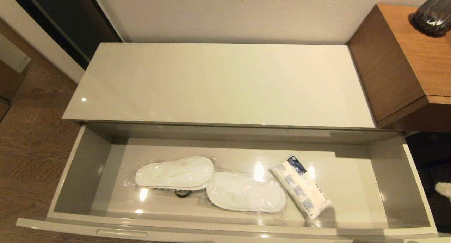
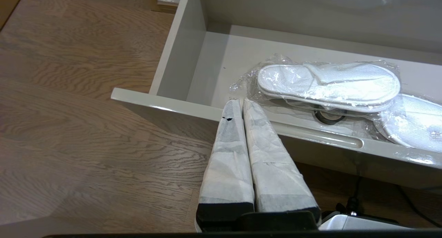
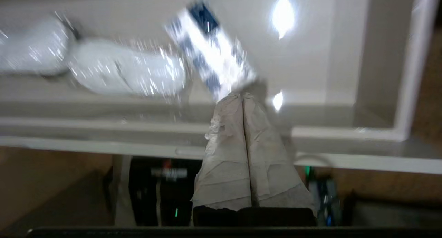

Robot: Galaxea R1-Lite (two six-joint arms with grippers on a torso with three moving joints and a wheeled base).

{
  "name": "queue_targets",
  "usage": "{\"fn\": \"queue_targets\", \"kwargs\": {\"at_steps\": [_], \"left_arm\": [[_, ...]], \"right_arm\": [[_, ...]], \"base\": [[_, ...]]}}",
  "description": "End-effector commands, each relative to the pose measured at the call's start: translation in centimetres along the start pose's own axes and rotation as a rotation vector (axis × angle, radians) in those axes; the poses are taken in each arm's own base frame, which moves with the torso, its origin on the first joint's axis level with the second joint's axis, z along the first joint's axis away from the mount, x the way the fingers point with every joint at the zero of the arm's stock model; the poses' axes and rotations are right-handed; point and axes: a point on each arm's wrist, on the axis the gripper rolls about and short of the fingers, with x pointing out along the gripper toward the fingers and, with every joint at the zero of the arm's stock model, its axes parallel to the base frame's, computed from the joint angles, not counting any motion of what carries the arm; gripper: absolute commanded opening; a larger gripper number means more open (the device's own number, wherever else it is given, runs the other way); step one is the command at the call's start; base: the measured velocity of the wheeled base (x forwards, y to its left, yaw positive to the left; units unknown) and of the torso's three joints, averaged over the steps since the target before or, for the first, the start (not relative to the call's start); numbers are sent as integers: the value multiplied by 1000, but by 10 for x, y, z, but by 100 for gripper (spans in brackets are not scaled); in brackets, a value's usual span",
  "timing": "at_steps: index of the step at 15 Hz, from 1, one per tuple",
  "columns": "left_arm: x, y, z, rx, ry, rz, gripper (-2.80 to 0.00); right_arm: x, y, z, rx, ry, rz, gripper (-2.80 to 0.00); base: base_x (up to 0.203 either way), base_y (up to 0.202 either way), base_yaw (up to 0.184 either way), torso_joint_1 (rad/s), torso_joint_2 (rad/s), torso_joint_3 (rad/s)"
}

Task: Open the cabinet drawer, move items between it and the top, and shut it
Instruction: Close the drawer

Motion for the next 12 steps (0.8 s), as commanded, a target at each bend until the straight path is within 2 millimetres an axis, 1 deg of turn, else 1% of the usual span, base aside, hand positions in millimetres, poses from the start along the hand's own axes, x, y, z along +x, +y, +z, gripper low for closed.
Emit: {"fn": "queue_targets", "kwargs": {"at_steps": [1, 2, 5, 9, 12], "left_arm": [[-3, 0, -1, 0, -38, 0, -280], [-3, 0, -1, 0, -38, 0, -280], [-3, 0, -1, -1, -38, 0, -280], [-3, 0, -1, -1, -38, 0, -280], [-3, 0, -1, -1, -38, 0, -280]], "right_arm": [[64, -2, -31, 26, 277, 13, -280], [68, 2, -40, 42, 310, 36, -280], [66, 6, -67, 61, 415, 63, -280], [52, 6, -84, 65, 568, 58, -280], [57, 6, -93, 58, 668, 45, -280]], "base": [[0, 0, 0, 0, 0, 0], [0, 0, 0, 0, 0, 0], [0, 0, 0, 0, 0, 0], [0, 0, 0, 0, 0, 0], [0, 0, 0, 0, 0, 0]]}}
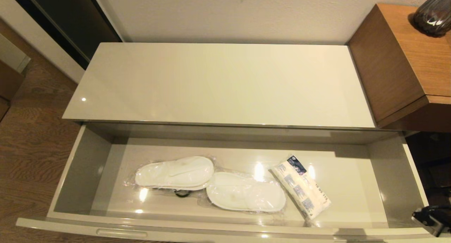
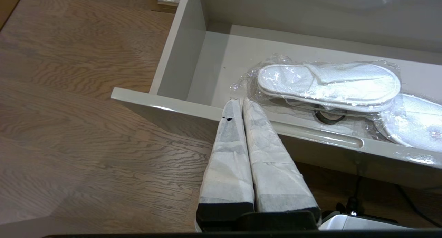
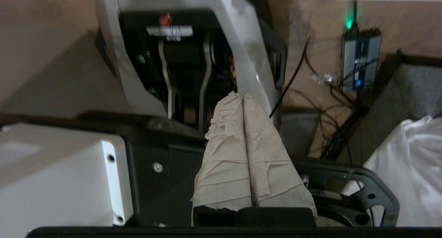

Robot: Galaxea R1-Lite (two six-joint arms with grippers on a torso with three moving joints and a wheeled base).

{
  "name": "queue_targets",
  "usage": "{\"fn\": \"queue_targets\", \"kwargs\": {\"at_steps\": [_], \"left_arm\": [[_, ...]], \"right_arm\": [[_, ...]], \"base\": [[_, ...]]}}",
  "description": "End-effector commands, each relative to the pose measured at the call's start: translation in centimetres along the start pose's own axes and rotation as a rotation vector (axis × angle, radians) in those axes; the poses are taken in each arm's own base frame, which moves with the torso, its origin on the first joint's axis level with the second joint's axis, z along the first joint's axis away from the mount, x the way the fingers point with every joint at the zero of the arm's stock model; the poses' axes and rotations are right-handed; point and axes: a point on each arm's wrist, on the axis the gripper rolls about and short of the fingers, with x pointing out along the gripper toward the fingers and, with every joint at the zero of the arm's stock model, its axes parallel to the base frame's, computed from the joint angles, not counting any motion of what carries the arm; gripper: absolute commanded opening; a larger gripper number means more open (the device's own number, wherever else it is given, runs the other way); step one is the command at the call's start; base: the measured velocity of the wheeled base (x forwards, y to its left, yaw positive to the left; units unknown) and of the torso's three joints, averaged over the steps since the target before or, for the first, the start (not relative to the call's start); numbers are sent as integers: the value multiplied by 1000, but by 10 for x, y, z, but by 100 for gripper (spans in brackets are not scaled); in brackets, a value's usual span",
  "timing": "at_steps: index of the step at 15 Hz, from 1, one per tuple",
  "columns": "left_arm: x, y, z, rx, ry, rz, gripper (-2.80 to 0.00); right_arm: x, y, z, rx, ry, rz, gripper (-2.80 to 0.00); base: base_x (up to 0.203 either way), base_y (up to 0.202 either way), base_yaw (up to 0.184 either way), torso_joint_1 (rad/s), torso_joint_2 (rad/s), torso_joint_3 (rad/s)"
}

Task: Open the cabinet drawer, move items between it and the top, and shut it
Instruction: Close the drawer

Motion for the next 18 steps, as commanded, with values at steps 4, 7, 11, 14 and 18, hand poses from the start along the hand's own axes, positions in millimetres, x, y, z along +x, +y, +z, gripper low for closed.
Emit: {"fn": "queue_targets", "kwargs": {"at_steps": [4, 7, 11, 14, 18], "left_arm": [[-3, 0, -1, -1, -38, -1, -280], [-3, 0, -1, -1, -38, -1, -280], [-3, 0, -1, -1, -38, -1, -280], [-3, 0, -1, -1, -38, -1, -280], [-3, 0, -1, -1, -38, -1, -280]], "right_arm": [[25, -1, -1, 44, 195, -23, -280], [38, 0, 8, 106, 221, -31, -280], [52, 3, 20, 173, 169, -19, -280], [62, 5, 26, 201, 149, -20, -280], [66, 10, 38, 264, 122, -10, -280]], "base": [[0, 0, 0, 0, 0, 0], [0, 0, 0, 0, 0, 0], [0, 0, 0, 0, 0, 0], [0, 0, 0, 0, 0, 0], [0, 0, 0, 0, 0, 0]]}}
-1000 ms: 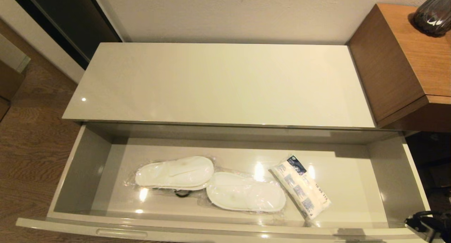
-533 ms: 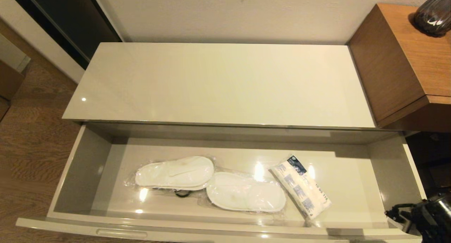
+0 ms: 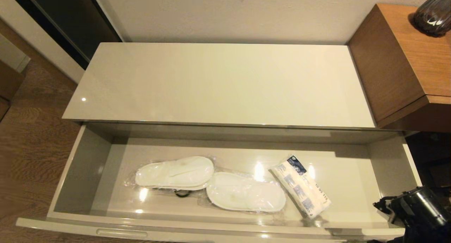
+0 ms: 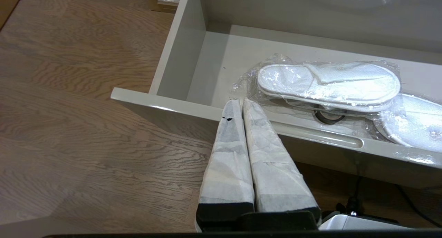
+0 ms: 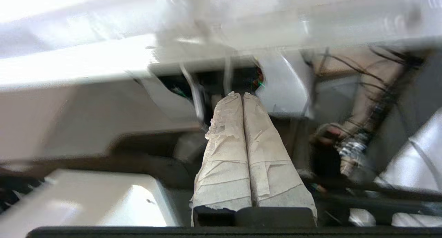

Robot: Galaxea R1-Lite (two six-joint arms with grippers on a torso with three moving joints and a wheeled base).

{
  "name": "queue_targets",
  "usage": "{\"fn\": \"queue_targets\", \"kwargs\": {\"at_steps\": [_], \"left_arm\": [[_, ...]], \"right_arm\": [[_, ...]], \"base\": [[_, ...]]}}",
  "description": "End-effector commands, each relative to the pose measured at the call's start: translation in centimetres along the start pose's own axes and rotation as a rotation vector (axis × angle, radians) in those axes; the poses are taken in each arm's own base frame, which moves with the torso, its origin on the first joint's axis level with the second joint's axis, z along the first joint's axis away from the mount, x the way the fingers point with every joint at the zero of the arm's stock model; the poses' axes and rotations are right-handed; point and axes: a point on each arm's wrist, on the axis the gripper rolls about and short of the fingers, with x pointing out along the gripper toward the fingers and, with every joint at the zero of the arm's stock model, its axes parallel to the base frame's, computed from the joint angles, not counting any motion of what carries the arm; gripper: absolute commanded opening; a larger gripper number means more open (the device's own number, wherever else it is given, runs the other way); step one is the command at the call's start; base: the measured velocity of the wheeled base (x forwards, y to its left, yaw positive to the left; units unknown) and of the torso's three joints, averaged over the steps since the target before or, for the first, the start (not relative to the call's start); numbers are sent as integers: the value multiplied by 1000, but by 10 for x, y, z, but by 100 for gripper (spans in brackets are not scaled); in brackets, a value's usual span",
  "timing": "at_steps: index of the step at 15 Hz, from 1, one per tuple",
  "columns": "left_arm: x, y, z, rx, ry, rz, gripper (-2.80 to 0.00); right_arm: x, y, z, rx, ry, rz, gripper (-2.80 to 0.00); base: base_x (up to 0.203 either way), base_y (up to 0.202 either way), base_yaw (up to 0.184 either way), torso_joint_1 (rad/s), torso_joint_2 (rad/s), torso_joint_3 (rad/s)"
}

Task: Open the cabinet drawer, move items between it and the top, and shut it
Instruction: Close the drawer

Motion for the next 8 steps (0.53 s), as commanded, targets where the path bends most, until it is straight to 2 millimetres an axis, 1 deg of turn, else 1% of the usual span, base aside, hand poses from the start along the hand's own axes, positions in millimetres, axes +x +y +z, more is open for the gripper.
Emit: {"fn": "queue_targets", "kwargs": {"at_steps": [1, 5, 6, 8], "left_arm": [[-3, 0, -1, -1, -38, -1, -280], [-3, 0, -1, -1, -38, -1, -280], [-3, 0, -1, -1, -38, -1, -280], [-3, 0, -1, -1, -38, -1, -280]], "right_arm": [[4, 6, 9, 35, -17, 12, -280], [15, 18, 35, 127, -150, -5, -280], [20, 24, 47, 165, -193, -12, -280], [15, 40, 71, 224, -277, 35, -280]], "base": [[0, 0, 0, 0, 0, 0], [0, 0, 0, 0, 0, 0], [0, 0, 0, 0, 0, 0], [0, 0, 0, 0, 0, 0]]}}
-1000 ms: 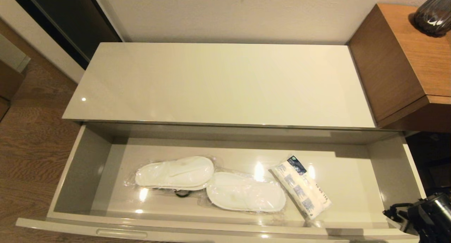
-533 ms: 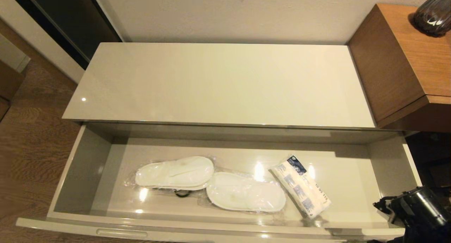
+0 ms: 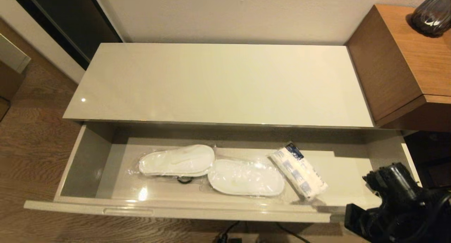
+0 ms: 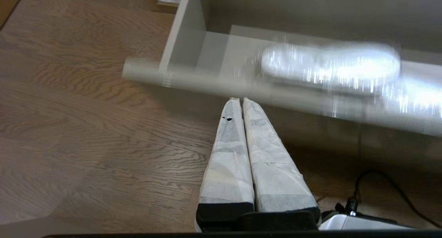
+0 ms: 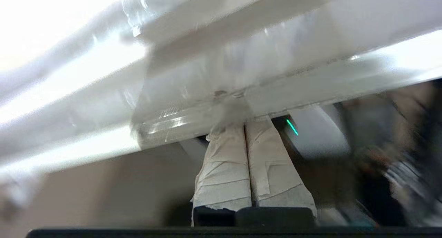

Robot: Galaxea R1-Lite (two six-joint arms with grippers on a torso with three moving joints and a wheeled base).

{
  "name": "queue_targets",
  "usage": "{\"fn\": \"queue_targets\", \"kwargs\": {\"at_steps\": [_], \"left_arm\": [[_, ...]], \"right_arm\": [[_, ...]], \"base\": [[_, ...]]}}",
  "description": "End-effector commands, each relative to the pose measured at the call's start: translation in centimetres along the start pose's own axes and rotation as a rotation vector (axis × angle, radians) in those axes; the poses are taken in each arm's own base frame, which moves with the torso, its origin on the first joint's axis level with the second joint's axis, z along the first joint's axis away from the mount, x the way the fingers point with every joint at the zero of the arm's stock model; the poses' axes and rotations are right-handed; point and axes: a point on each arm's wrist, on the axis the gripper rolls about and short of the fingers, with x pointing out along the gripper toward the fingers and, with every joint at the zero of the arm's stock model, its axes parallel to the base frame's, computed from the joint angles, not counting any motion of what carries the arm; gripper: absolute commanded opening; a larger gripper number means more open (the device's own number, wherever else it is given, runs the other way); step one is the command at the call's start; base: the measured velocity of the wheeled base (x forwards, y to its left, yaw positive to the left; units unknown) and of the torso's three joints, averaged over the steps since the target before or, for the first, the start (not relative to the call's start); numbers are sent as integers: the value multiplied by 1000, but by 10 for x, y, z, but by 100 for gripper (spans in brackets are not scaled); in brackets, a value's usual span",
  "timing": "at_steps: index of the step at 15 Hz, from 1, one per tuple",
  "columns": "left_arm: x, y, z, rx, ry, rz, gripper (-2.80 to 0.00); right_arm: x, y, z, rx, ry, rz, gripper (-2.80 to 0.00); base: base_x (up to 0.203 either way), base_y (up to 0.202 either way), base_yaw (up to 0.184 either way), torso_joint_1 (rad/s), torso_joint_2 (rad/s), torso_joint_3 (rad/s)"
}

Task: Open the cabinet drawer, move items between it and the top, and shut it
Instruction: Close the drawer

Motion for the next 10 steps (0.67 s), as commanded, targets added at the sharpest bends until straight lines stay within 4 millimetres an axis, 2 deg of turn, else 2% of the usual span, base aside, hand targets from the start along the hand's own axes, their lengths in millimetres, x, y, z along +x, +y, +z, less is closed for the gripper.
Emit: {"fn": "queue_targets", "kwargs": {"at_steps": [1, 3, 6, 8, 10], "left_arm": [[-3, 0, -1, -1, -38, 0, -280], [-3, 0, -1, -1, -38, 0, -280], [-3, 0, -1, 0, -38, 0, -280], [-3, 0, -1, 1, -38, 0, -280], [-3, 0, -1, -1, -38, 0, -280]], "right_arm": [[2, 25, 25, 53, -71, 64, -280], [-8, 48, 48, 91, -119, 111, -280], [-39, 84, 84, 174, -239, 175, -280], [-64, 87, 83, 201, -322, 166, -280], [-91, 75, 67, 214, -340, 203, -280]], "base": [[0, 0, 0, 0, 0, 0], [0, 0, 0, 0, 0, 0], [0, 0, 0, 0, 0, 0], [0, 0, 0, 0, 0, 0], [0, 0, 0, 0, 0, 0]]}}
